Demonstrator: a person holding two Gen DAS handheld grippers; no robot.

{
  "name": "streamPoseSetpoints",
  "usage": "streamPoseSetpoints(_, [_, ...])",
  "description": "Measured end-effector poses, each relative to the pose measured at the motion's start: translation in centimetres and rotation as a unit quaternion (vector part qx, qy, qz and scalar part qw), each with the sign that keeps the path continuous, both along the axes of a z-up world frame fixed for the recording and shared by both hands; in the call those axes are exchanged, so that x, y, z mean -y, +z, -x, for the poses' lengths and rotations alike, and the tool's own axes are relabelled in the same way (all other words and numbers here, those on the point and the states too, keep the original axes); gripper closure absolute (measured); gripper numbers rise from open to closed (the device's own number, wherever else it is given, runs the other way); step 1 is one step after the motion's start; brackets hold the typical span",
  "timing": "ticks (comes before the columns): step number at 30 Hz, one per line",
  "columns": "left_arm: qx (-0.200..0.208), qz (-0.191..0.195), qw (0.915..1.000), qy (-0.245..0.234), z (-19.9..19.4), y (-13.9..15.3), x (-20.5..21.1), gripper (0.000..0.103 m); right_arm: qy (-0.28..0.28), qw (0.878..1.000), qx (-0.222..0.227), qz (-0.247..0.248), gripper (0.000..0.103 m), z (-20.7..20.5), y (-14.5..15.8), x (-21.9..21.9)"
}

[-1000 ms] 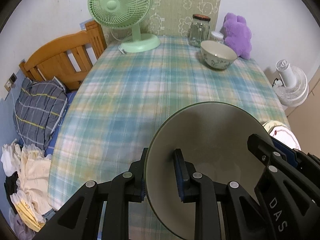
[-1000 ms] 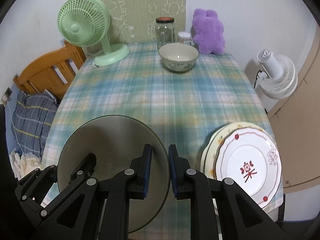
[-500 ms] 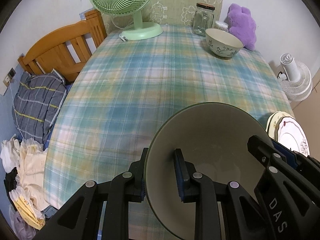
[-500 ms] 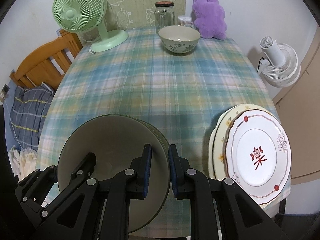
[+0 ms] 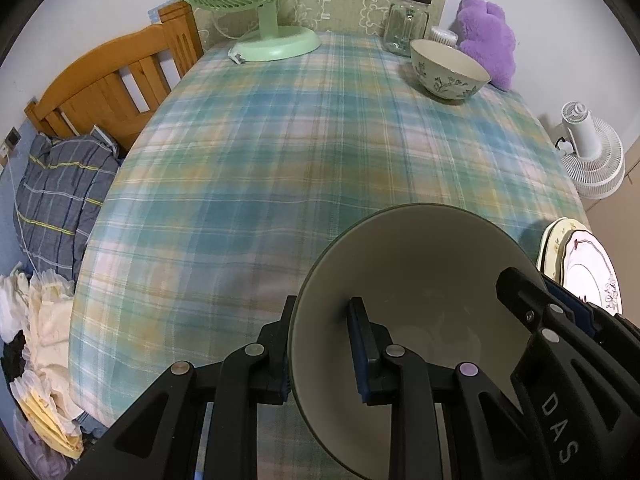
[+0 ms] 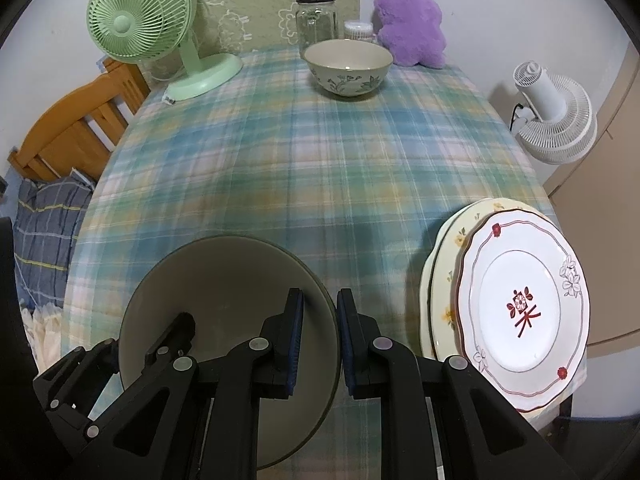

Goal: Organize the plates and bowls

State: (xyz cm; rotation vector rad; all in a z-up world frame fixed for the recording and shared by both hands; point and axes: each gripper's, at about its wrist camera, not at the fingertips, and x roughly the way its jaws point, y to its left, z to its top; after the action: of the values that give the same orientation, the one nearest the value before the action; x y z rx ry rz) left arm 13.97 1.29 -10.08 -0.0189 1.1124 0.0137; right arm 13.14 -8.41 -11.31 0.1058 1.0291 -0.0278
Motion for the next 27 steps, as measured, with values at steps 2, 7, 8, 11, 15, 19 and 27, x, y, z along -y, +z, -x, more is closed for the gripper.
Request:
streamPoseSetpoints(2, [0.005,-0.007,1.0,-0.001,0.0,-0.1,0.2,0.081,-0.001,1.0,-0.004,-0.003,0.082,-0.2,-0.2,0.2])
streamPoseSetpoints(7, [0.016,-0.016,0.9997,0.002,0.1,-0.3,0.6,0.081,0.004,1.0,-0.003,-0.008,0.082,-0.2,-0.8,0.6])
streamPoseSetpoints(8, [0.016,-0.019,0.9997,0.003,0.1,-0.3,0.6,0.081,0.006,1.0,0.0,-0.009,0.083,-0.2,-0.8,0.7])
streamPoseSetpoints(11, [0.015,-0.021,0.9997,0.003,0.1,-0.3,0.8,0.077,0.011,1.0,0.002,-0.015,0.082,-0.2,-0.8,0.9])
streamPoseSetpoints(15, [0.014,-0.015,0.9998,0.002,0.4,0.0,0.9,0.066,0.019,0.999,0.007,-0.027,0.082,0.1,-0.7,1.1])
streamPoseSetpoints(19, [0.023,-0.017,0.9995,-0.011,1.1,0.9,1.0,0.04,0.031,0.999,0.012,-0.033,0.073,0.8,0.0,1.0])
streamPoseSetpoints(27, [0.045,0.003,0.9981,-0.043,2.2,4.2,0.4,0.023,0.018,0.998,0.051,-0.023,0.041,2.8,3.1,0.5])
